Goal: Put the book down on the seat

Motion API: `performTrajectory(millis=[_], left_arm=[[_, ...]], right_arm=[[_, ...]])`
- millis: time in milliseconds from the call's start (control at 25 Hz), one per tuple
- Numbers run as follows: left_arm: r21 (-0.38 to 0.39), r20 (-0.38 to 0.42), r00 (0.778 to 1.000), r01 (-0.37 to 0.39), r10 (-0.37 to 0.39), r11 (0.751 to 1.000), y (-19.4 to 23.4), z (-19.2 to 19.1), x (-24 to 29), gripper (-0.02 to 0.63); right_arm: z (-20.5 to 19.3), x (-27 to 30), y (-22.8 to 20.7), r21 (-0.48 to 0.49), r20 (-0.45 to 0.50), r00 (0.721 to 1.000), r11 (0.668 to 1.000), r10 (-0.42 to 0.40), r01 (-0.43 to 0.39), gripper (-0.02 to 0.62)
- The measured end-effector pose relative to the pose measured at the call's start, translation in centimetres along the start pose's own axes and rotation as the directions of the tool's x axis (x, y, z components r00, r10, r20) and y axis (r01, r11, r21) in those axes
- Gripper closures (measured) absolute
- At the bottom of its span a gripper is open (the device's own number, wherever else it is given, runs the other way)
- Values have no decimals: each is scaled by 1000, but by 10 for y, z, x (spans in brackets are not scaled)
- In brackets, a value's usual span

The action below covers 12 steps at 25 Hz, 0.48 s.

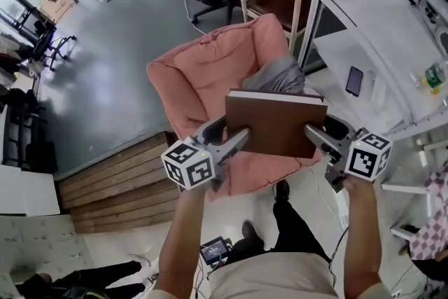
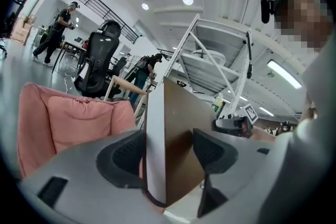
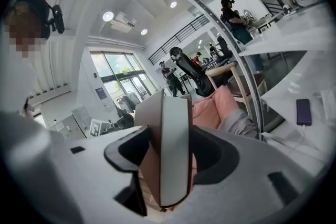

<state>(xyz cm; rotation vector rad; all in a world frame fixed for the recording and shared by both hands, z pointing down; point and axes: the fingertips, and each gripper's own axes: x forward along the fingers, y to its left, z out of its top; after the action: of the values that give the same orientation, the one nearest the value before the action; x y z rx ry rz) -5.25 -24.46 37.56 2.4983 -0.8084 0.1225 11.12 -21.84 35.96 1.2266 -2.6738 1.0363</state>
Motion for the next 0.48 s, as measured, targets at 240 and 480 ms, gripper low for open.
performTrajectory(millis=[240,480], left_arm=[[-71,-73,997,-34,29,997,53,-43,37,337],[-110,-127,986,-118,104,987,106,-91,69,388]], right_arm=[[-33,40,-58,86,-62,998,996,-11,16,357],[-73,76,-111,141,-113,993,989,-36,52,368]])
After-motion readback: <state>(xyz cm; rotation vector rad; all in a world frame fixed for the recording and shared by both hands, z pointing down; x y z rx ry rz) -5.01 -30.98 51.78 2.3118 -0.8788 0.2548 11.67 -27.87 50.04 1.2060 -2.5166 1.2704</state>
